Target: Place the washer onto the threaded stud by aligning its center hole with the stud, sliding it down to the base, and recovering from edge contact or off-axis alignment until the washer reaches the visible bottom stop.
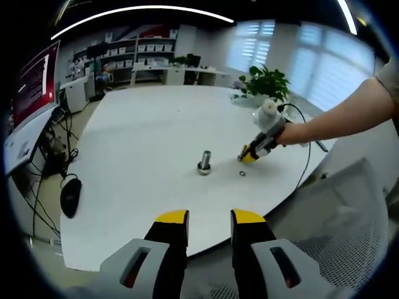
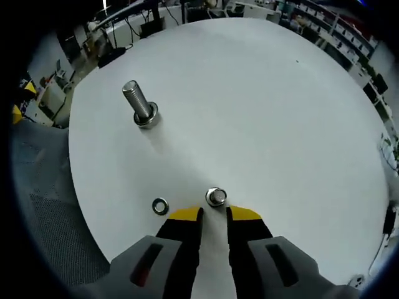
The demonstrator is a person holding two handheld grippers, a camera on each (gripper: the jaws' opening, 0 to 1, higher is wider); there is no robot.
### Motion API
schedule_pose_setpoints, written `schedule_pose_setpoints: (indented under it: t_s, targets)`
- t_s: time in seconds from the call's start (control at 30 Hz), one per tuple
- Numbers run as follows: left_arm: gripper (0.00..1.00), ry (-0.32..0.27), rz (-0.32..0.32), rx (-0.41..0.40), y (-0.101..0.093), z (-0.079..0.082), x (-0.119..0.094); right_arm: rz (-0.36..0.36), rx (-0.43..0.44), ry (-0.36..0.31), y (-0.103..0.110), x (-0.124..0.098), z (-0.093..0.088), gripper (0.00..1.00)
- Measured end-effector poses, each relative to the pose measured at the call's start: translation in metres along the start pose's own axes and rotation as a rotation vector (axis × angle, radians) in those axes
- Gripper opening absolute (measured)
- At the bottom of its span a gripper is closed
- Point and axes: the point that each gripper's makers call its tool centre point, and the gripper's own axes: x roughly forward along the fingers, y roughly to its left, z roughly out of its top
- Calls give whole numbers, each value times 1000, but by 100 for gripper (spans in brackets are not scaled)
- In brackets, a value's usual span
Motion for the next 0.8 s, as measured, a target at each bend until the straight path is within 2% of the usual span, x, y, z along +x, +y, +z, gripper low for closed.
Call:
schedule_pose_setpoints:
  t_s: [0.2, 0.3, 0.47, 0.8]
  targets:
    - [25, -6, -13, 3, -3, 1, 0, 28, -79, 30, 17, -4, -14, 20]
    - [25, -16, -15, 3, -3, 3, -1, 52, -67, 28, 22, -3, -18, 21]
    - [25, -16, -23, -5, -4, 3, 0, 109, -96, 7, 40, -2, -14, 22]
    - [25, -28, -24, -5, -4, 4, -1, 115, -166, 14, 50, 6, -1, 22]
